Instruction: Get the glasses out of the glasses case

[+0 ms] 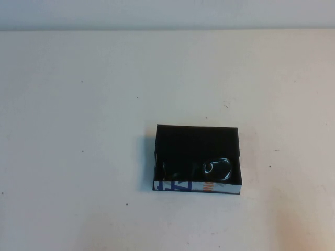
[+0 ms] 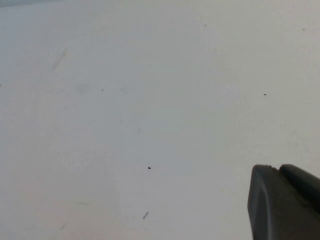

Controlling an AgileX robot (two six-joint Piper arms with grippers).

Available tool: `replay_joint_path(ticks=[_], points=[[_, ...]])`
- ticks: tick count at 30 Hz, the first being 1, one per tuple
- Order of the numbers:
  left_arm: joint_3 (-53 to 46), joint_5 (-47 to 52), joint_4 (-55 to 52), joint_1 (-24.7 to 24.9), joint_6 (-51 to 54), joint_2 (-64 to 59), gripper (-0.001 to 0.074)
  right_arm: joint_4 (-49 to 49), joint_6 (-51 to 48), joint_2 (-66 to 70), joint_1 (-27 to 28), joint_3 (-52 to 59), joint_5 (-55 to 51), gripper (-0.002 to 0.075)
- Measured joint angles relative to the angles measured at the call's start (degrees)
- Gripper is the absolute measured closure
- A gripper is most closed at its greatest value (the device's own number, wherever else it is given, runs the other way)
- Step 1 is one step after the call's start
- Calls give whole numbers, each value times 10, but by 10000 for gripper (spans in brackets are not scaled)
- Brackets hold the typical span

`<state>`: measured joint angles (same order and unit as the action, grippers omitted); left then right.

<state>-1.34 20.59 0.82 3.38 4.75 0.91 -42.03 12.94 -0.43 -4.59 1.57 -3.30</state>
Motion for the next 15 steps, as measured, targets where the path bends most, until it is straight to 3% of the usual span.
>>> replay_joint_path(ticks=[10, 15], points=[[0, 0, 0, 0, 0, 0, 740, -14, -5, 0, 0, 0, 7, 744], [0, 0, 0, 0, 0, 0, 740, 40, -114, 9, 0, -66, -99, 744]])
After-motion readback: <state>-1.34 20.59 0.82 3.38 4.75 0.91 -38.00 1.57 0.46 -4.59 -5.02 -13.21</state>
